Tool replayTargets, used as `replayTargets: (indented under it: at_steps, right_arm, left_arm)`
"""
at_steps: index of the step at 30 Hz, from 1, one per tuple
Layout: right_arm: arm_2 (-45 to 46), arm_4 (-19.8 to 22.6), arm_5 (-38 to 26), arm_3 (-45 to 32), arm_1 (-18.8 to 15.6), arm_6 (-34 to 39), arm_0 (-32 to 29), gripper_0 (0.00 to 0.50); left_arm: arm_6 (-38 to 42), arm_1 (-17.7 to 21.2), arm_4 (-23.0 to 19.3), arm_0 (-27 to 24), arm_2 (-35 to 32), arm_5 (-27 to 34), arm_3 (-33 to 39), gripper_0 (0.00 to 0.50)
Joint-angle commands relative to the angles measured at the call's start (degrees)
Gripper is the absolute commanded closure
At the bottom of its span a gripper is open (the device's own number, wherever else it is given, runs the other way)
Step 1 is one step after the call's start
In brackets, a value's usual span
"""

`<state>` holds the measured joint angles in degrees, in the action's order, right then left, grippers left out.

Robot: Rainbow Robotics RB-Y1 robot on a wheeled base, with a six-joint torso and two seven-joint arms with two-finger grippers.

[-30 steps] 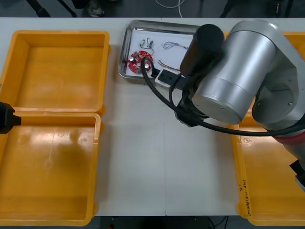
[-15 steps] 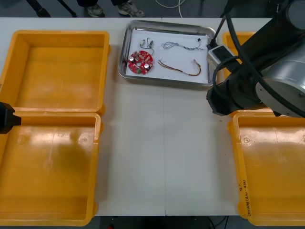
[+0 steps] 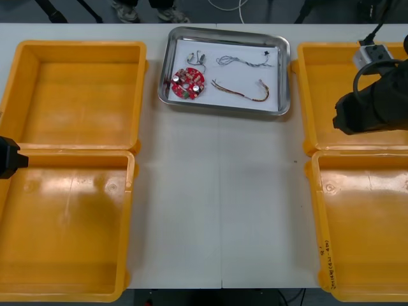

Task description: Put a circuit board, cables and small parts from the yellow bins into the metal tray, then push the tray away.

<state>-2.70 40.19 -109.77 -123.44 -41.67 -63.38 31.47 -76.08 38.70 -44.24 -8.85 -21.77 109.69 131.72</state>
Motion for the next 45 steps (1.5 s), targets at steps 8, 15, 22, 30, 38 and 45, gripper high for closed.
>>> replayTargets:
  at_steps: [8,15,22,30,38,45]
  right_arm:
    - [10.9,6.7,-0.2,2.8,-7.8,-0.7,-8.6,0.000]
    - [16.4,9.0,-0.2,5.1,-9.1,-1.1,-13.5,0.000]
    - [19.9,10.3,-0.2,9.1,-9.8,-2.3,-15.0,0.000]
    - [20.9,11.1,-0.2,12.6,-10.6,-4.5,-17.1,0.000]
    - [21.2,11.6,4.5,12.6,-10.6,-5.2,-20.4,0.000]
    - [21.2,12.5,7.6,12.3,-10.6,-5.7,-21.5,0.000]
  left_arm:
    - [-4.1,0.1,0.4,0.8,-0.8,0.3,1.7,0.000]
    - [-4.1,0.1,0.4,0.8,-0.8,0.3,1.7,0.000]
    - [-4.1,0.1,0.4,0.8,-0.8,0.3,1.7,0.000]
    - [-4.1,0.1,0.4,0.8,-0.8,0.3,1.7,0.000]
    - [-4.1,0.1,0.4,0.8,-0.8,0.3,1.7,0.000]
    - [-4.1,0.1,0.4,0.8,-0.8,0.3,1.7,0.000]
